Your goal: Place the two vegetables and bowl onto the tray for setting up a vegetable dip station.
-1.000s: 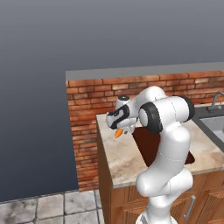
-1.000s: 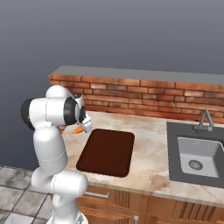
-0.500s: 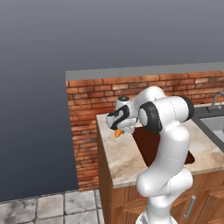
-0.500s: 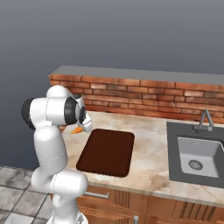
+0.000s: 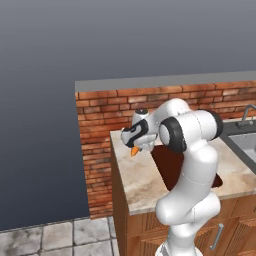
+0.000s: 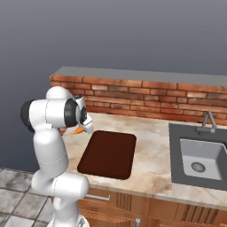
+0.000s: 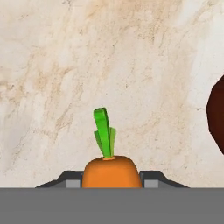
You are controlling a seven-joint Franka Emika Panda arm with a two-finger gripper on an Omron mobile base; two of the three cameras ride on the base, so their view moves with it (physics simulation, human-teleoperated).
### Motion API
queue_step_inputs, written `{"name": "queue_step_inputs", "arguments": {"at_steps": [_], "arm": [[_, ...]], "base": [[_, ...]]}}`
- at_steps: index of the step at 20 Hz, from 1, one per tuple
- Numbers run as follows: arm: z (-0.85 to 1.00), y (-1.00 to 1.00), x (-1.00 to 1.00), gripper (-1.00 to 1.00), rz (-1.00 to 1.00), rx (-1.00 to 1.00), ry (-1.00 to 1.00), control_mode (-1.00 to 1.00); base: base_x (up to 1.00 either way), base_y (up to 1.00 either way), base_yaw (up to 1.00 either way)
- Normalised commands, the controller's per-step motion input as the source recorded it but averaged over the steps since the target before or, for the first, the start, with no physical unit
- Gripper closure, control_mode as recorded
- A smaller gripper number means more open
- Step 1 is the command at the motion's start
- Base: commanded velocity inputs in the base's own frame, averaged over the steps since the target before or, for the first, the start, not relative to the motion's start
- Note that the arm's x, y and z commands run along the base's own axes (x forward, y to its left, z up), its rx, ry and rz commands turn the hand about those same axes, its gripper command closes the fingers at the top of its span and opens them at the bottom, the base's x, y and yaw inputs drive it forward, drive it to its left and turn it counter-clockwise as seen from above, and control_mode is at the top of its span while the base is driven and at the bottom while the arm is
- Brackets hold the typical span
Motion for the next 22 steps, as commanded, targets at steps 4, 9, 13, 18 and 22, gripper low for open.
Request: {"name": "queue_step_inputs", "arguments": {"at_steps": [4, 9, 13, 18, 22], "arm": [[0.39, 0.0, 0.0, 1.0, 0.0, 0.0, 0.05, -1.0], [0.47, -0.15, 0.0, 1.0, -0.01, 0.01, 0.02, -1.0], [0.38, -0.37, -0.04, 1.0, -0.02, 0.03, 0.0, -1.0], [0.25, -0.54, -0.35, 1.0, -0.05, 0.07, 0.0, -1.0], [0.13, -0.66, -0.43, 1.0, -0.09, 0.09, 0.0, -1.0]], "base": [[0.0, 0.0, 0.0], [0.0, 0.0, 0.0], [0.0, 0.0, 0.0], [0.0, 0.0, 0.0], [0.0, 0.0, 0.0]]}}
